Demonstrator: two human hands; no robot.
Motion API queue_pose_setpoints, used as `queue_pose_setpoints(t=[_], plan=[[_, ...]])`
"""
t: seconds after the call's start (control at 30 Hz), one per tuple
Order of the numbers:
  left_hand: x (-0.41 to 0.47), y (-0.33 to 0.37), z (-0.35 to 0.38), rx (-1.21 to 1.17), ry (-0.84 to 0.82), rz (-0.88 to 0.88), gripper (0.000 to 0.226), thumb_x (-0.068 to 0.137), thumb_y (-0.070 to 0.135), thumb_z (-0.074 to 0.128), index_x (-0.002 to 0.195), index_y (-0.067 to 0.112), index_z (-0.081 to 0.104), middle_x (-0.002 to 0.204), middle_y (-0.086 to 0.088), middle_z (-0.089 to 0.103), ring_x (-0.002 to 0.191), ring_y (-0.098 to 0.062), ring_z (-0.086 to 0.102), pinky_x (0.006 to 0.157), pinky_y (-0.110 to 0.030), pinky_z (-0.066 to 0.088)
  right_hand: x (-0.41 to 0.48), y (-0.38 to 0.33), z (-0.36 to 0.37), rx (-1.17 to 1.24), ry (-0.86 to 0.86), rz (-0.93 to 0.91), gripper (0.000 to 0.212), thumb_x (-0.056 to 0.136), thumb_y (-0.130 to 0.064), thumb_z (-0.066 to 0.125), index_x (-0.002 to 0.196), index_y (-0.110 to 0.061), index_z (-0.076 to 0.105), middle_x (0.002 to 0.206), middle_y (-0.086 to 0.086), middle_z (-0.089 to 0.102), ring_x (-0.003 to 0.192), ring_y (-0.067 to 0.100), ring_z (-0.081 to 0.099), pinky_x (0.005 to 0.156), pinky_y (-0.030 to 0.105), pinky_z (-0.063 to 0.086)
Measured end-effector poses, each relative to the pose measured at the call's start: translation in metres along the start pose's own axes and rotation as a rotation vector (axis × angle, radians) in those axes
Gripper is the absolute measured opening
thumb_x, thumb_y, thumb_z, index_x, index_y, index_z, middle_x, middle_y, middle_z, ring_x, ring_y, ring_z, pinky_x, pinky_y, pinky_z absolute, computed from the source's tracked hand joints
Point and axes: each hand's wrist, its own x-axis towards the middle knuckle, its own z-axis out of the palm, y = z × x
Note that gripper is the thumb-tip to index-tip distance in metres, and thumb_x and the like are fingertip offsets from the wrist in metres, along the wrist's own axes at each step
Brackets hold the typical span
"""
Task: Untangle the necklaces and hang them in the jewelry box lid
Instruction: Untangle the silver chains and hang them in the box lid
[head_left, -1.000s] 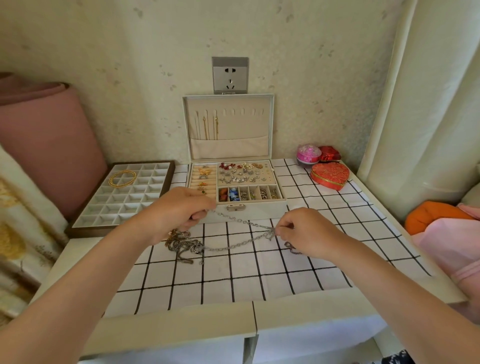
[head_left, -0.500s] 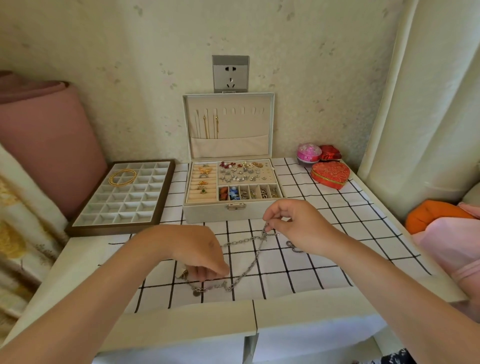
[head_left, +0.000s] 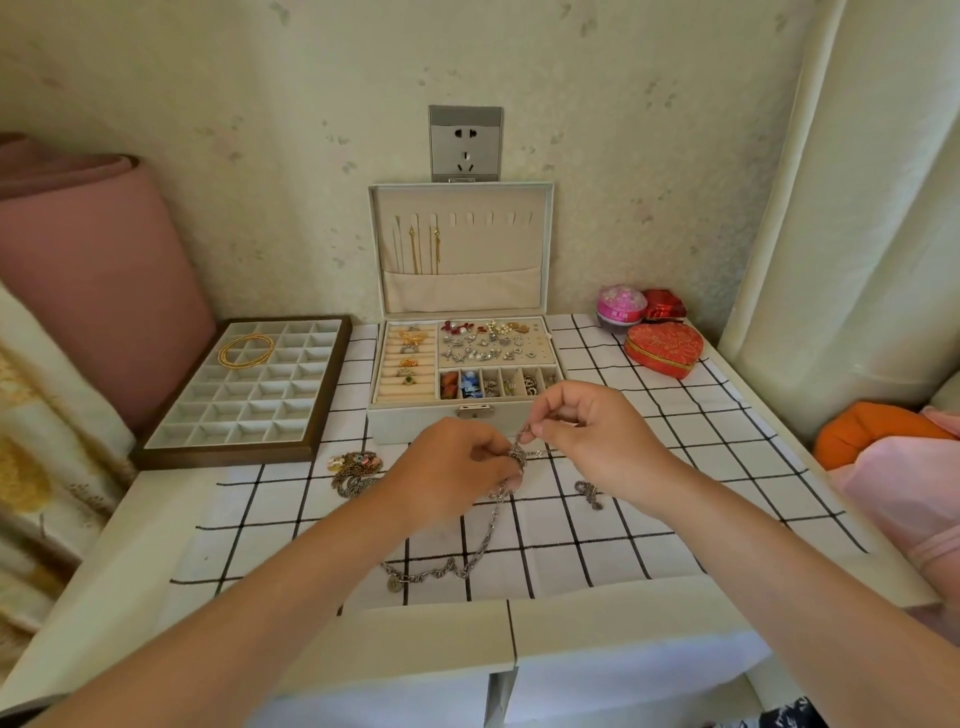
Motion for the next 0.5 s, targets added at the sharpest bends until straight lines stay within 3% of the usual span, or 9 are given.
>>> queue_pose_setpoints(t=[0.13, 0.2, 0.27, 0.33, 0.4, 0.5], plan=[[-0.001, 0.002, -0.011, -0.013, -0.04, -0.064, 0.014, 0.097, 0.011, 0.058, 0.095, 0.01, 0.072, 0.079, -0.003, 0.076, 0.075, -0.015, 0.067, 0.089, -0.041, 0.057, -0.001, 0.002, -0.004, -0.153, 0.013, -0.023, 0.023, 0.088, -0.001, 0.068, 0.078, -0.022, 0.07, 0.081, -0.011, 0.074, 0.073, -0.003, 0.067, 0.077, 0.021, 0.05], [-0.001, 0.006, -0.016, 0.043, -0.049, -0.063, 0.016, 0.099, 0.011, 0.054, 0.094, 0.011, 0.07, 0.074, -0.001, 0.071, 0.072, -0.02, 0.068, 0.087, -0.042, 0.058, -0.003, 0.0, -0.004, -0.229, -0.018, 0.006, 0.02, 0.087, -0.009, 0.072, 0.076, -0.025, 0.074, 0.071, -0.021, 0.069, 0.052, -0.001, 0.058, 0.06, 0.025, 0.053], [-0.002, 0.01, -0.019, 0.032, -0.017, -0.095, 0.018, 0.099, 0.011, 0.051, 0.094, 0.012, 0.067, 0.07, 0.003, 0.06, 0.062, -0.022, 0.067, 0.08, -0.042, 0.06, -0.005, -0.002, -0.005, -0.292, -0.09, 0.02, 0.013, 0.088, -0.01, 0.072, 0.081, -0.021, 0.076, 0.05, -0.031, 0.057, 0.042, -0.004, 0.053, 0.045, 0.009, 0.041], [-0.001, 0.014, -0.023, -0.027, 0.029, -0.154, 0.021, 0.099, 0.01, 0.047, 0.09, 0.01, 0.066, 0.065, 0.004, 0.046, 0.049, -0.016, 0.054, 0.059, -0.038, 0.058, -0.007, -0.002, -0.007, -0.346, -0.144, 0.026, 0.008, 0.088, -0.011, 0.073, 0.088, -0.018, 0.077, 0.043, -0.035, 0.049, 0.045, -0.016, 0.051, 0.044, 0.004, 0.037], [0.001, 0.018, -0.028, -0.139, 0.058, -0.242, 0.026, 0.096, 0.008, 0.04, 0.078, 0.01, 0.059, 0.058, 0.002, 0.037, 0.044, -0.012, 0.035, 0.042, -0.025, 0.039, -0.008, 0.0, -0.008, -0.378, -0.148, 0.045, 0.009, 0.085, -0.015, 0.077, 0.092, -0.021, 0.078, 0.046, -0.037, 0.051, 0.047, -0.019, 0.05, 0.044, 0.004, 0.036], [-0.002, 0.023, -0.035, -0.319, 0.032, -0.368, 0.03, 0.094, 0.01, 0.035, 0.067, 0.016, 0.046, 0.048, 0.006, 0.031, 0.041, -0.009, 0.023, 0.045, -0.018, 0.016, -0.006, 0.002, -0.007, -0.413, -0.138, 0.091, 0.016, 0.079, -0.024, 0.082, 0.093, -0.029, 0.077, 0.064, -0.025, 0.06, 0.048, -0.016, 0.051, 0.044, 0.007, 0.033]])
